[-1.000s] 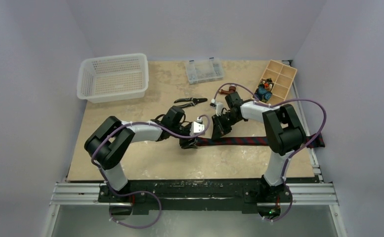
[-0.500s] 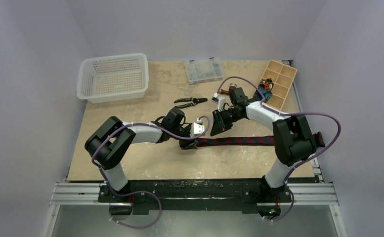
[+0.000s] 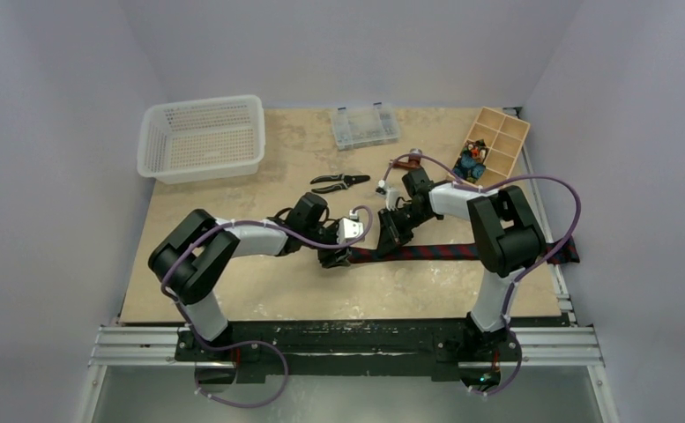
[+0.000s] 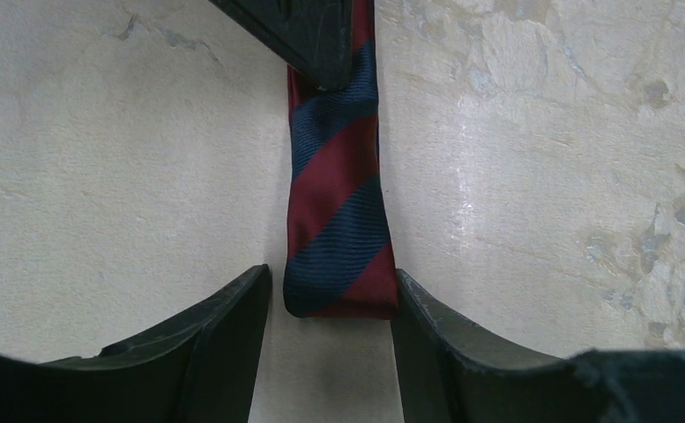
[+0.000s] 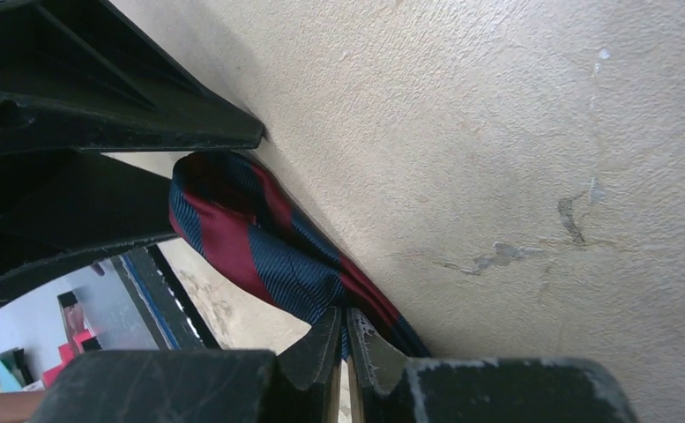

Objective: Roll the ties
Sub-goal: Roll the tie at the center of the board.

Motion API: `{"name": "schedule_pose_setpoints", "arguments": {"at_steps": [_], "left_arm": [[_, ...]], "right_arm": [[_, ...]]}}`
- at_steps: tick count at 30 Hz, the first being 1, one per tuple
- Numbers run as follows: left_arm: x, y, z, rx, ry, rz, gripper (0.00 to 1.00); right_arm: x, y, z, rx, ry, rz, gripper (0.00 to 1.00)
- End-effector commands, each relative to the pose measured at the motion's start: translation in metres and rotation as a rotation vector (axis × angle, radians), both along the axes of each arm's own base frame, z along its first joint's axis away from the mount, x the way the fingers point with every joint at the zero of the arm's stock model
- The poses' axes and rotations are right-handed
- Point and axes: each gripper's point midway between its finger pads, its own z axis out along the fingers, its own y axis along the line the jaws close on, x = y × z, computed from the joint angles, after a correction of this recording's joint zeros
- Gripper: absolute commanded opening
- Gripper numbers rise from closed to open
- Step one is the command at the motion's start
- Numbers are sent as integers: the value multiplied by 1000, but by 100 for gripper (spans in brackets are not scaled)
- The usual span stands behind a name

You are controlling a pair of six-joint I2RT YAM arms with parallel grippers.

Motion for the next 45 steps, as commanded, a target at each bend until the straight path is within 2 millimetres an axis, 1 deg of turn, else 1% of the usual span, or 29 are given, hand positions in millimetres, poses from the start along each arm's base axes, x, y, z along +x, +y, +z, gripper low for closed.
{"name": "schedule_pose_setpoints", "arguments": {"at_steps": [1, 3, 5, 9, 11, 13, 16, 19, 21, 23, 25, 27, 29, 35, 41, 43, 45], "left_arm": [[4, 4, 12, -25, -12, 20, 49], [0, 0, 18, -55, -14, -7, 42], [1, -7, 29, -92, -22, -13, 38], [5, -27, 55, -159, -21, -20, 36], [6, -38, 65, -182, -21, -33, 36], [7, -49, 70, -201, -19, -44, 37], [8, -65, 69, -217, 2, -49, 37], [10, -82, 74, -241, 16, -49, 37], [9, -91, 73, -246, 22, -48, 38], [8, -93, 66, -233, 23, -47, 37], [8, -91, 60, -217, 23, -37, 37], [7, -87, 54, -200, 16, -27, 37], [7, -81, 51, -186, 1, -18, 37], [3, -73, 47, -165, -3, -14, 37], [9, -75, 47, -156, -19, -1, 37], [12, -77, 48, -157, -23, 0, 38], [11, -81, 49, -158, -25, -10, 39]], "right_arm": [[10, -9, -12, -79, -63, 13, 7], [10, -10, -14, -84, -60, 15, 7], [10, -11, -15, -88, -59, 13, 7], [10, -10, -17, -87, -44, 10, 7], [12, -9, -17, -87, -45, 11, 7], [13, -8, -17, -86, -45, 10, 7], [14, -7, -17, -80, -43, 8, 7], [15, -5, -18, -71, -35, 6, 7], [14, -4, -17, -65, -34, 7, 7], [15, -2, -14, -50, -34, 9, 8], [16, 1, -7, -33, -36, 8, 9], [19, 4, 2, -14, -48, 10, 13], [21, 2, 11, -16, -63, 12, 20], [21, -16, 33, -22, -59, -10, 33], [19, -36, 51, 14, -46, -46, 47], [19, -39, 58, 50, -41, -58, 50], [17, -37, 62, 85, -32, -59, 55]]}}
